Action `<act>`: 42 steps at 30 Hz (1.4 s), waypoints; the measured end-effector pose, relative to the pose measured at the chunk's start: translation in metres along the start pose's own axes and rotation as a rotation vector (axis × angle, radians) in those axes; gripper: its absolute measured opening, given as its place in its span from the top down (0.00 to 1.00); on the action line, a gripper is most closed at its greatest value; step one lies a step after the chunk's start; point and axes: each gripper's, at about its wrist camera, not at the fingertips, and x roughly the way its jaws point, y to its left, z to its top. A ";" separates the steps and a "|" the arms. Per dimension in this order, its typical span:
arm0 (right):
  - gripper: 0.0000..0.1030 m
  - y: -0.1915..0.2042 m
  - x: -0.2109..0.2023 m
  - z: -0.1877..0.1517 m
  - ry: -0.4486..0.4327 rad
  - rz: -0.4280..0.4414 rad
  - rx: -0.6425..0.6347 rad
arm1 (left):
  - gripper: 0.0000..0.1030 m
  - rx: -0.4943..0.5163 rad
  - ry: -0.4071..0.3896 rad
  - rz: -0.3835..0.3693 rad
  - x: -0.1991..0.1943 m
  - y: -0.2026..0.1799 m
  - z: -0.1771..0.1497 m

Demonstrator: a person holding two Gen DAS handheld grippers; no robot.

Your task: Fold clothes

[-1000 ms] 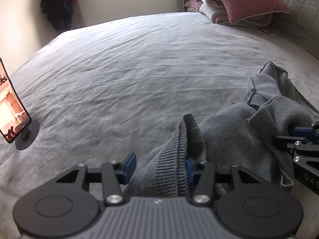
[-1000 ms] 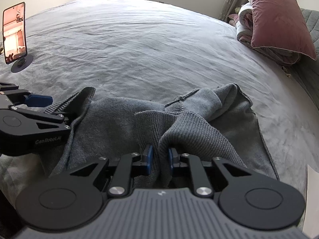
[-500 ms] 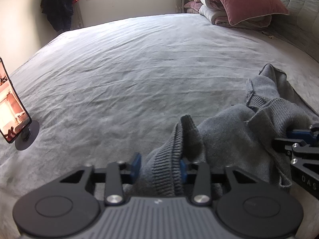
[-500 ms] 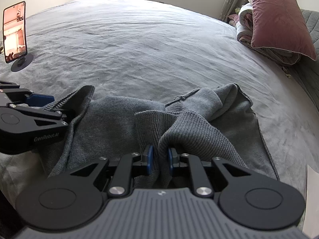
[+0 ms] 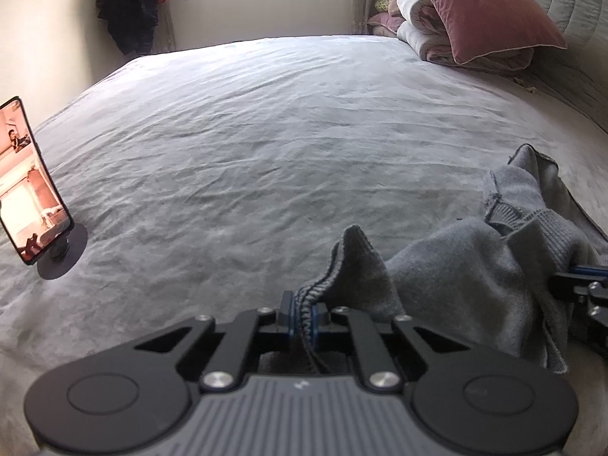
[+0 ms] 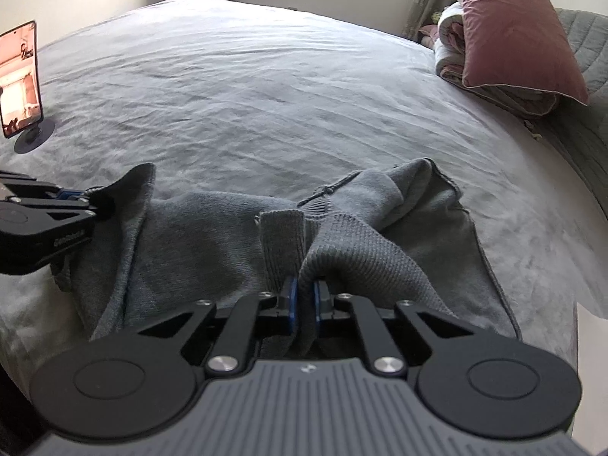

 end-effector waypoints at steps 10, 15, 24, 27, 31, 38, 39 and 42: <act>0.97 -0.017 -0.015 -0.002 -0.010 -0.085 0.031 | 0.93 0.021 -0.021 0.050 -0.005 0.006 -0.003; 0.99 -0.030 -0.038 -0.007 -0.089 -0.232 0.082 | 0.93 0.027 -0.024 0.063 -0.008 0.009 -0.007; 0.99 -0.039 -0.076 -0.009 -0.201 -0.385 0.117 | 0.93 0.044 -0.037 0.074 -0.017 0.011 -0.013; 0.99 -0.041 -0.082 -0.006 -0.218 -0.406 0.124 | 0.93 0.043 -0.041 0.074 -0.018 0.013 -0.014; 0.99 -0.039 -0.084 -0.004 -0.228 -0.411 0.124 | 0.93 0.041 -0.045 0.073 -0.021 0.015 -0.015; 0.99 -0.029 -0.086 -0.002 -0.236 -0.404 0.109 | 0.93 0.041 -0.052 0.079 -0.025 0.015 -0.016; 0.99 -0.027 -0.086 -0.001 -0.237 -0.403 0.106 | 0.93 0.040 -0.051 0.081 -0.025 0.015 -0.016; 0.99 -0.022 -0.083 -0.001 -0.232 -0.396 0.097 | 0.93 0.039 -0.053 0.084 -0.028 0.016 -0.016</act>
